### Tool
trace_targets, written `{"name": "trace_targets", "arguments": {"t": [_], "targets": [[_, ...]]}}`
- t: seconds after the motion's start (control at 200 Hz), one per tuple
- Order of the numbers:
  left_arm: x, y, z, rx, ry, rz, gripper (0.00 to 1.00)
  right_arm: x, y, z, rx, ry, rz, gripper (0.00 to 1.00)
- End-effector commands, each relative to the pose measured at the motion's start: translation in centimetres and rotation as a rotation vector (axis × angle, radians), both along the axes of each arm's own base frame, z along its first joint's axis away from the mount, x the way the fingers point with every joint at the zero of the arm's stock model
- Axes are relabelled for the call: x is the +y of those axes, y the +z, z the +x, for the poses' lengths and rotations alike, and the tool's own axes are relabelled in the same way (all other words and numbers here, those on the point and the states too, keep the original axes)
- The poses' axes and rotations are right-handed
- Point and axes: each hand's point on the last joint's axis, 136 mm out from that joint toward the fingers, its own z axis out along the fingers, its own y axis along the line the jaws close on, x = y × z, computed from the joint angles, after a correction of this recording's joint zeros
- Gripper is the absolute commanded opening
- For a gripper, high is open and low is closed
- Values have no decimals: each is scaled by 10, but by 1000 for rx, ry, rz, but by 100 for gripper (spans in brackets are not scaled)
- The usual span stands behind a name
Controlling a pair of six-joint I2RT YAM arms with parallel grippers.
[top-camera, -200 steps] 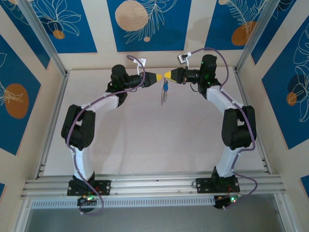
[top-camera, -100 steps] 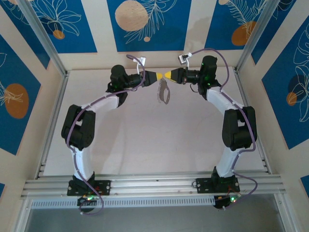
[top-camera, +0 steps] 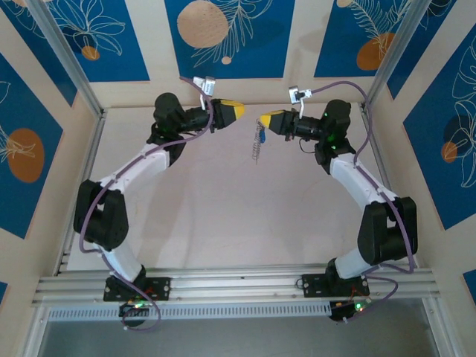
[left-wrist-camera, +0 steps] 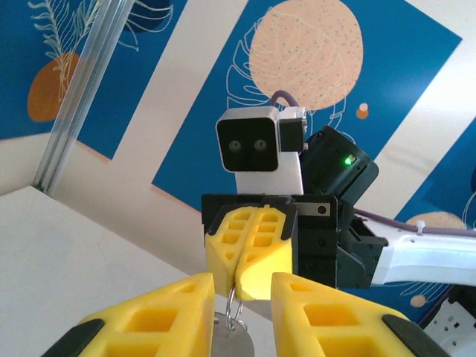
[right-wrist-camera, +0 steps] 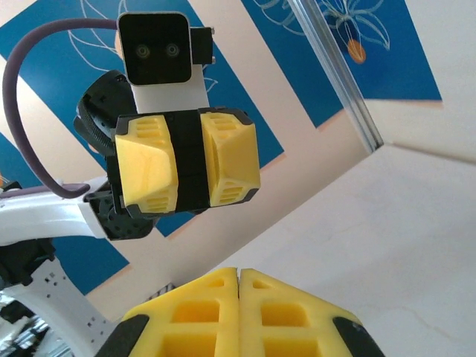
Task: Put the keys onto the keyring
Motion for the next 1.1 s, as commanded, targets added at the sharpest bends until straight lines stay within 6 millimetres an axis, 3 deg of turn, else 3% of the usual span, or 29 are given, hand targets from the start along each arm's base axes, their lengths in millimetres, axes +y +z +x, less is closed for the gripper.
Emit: {"name": "trace_targets", "arguments": {"t": [0.0, 0.275, 0.56, 1.095], "targets": [[0, 8, -7, -77, -13, 24, 27, 1, 16, -4, -135, -40, 6, 0], [-3, 14, -18, -110, -77, 15, 27, 5, 32, -13, -167, -28, 39, 0], [-7, 12, -26, -118, -111, 18, 28, 11, 32, -11, -144, -24, 55, 0], [-18, -6, -25, -99, -133, 51, 32, 16, 32, -7, -114, -11, 80, 0]]}}
